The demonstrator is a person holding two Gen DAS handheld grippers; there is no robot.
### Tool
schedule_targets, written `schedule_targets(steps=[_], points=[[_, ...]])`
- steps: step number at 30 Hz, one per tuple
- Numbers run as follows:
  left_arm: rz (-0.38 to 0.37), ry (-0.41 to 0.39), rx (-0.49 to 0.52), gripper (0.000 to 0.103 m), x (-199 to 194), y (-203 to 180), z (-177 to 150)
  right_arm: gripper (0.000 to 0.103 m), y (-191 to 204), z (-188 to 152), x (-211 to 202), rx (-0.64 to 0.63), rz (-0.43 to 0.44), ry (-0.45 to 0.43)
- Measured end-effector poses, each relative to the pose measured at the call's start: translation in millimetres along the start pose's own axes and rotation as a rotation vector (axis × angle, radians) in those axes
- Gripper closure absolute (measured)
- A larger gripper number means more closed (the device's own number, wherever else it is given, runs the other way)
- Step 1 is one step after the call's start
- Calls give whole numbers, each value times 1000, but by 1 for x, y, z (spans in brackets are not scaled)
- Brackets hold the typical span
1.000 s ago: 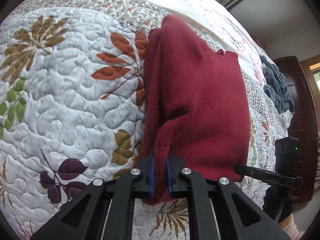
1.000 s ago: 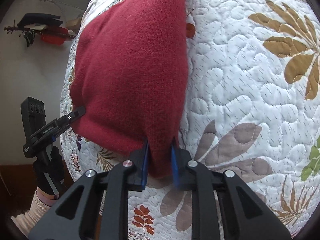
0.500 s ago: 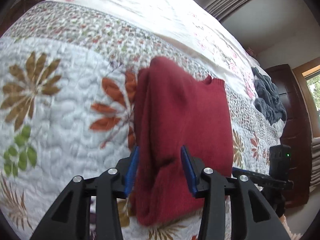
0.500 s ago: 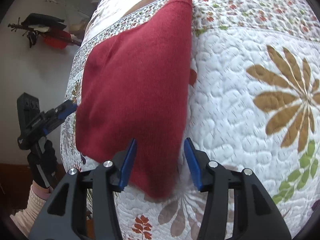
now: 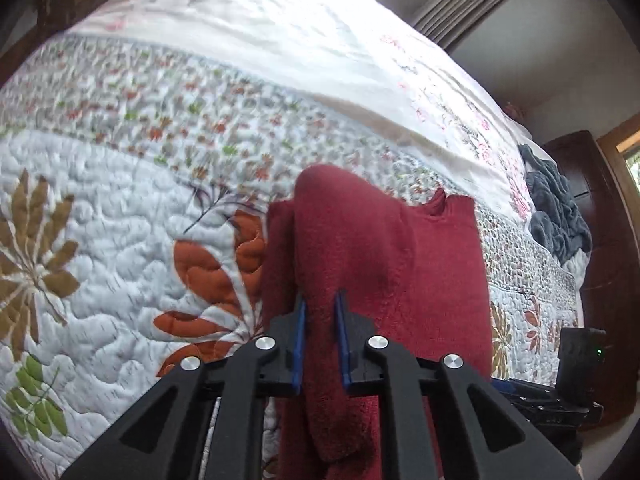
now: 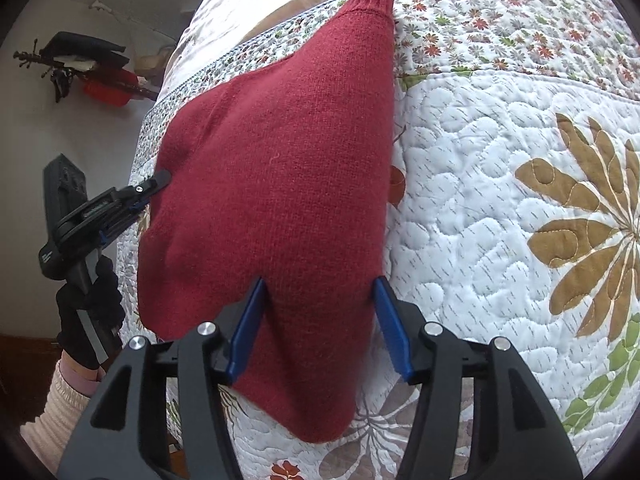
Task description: Fold small clothes
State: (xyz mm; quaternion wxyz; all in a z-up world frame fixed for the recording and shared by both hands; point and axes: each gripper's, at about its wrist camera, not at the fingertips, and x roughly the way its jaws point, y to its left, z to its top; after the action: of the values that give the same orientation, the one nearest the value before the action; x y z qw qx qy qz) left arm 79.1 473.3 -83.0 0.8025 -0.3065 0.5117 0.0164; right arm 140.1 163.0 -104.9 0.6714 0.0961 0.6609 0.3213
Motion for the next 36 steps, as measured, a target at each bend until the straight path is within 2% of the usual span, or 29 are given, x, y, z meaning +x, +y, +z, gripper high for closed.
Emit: schedule_targets(steps=[3, 8, 11, 14, 16, 20, 23, 28, 33, 36], points=[[-5, 18, -5, 89, 9, 6, -3, 47, 0, 1, 5, 4, 0, 6], [-4, 4, 34, 84, -12, -4, -4, 44, -3, 3, 4, 21, 16, 15], [18, -20, 78, 83, -35, -12, -18, 44, -4, -1, -3, 29, 25, 10], [37, -25, 139, 75, -52, -26, -42, 44, -6, -12, -8, 37, 26, 14], [46, -16, 166, 73, -57, -31, -59, 44, -6, -22, -11, 39, 32, 19], [49, 51, 161, 73, -42, -29, -84, 44, -4, -36, -8, 25, 18, 42], [58, 81, 142, 72, -25, -23, -92, 45, -4, -46, 1, 4, -27, 65], [38, 88, 105, 69, -16, -12, -93, 45, -11, -49, 13, 21, -28, 77], [27, 97, 105, 69, -27, -15, -87, 44, -10, -47, 5, 18, -17, 70], [3, 48, 106, 61, -44, -18, -74, 43, -9, -40, -8, 18, 8, 39]])
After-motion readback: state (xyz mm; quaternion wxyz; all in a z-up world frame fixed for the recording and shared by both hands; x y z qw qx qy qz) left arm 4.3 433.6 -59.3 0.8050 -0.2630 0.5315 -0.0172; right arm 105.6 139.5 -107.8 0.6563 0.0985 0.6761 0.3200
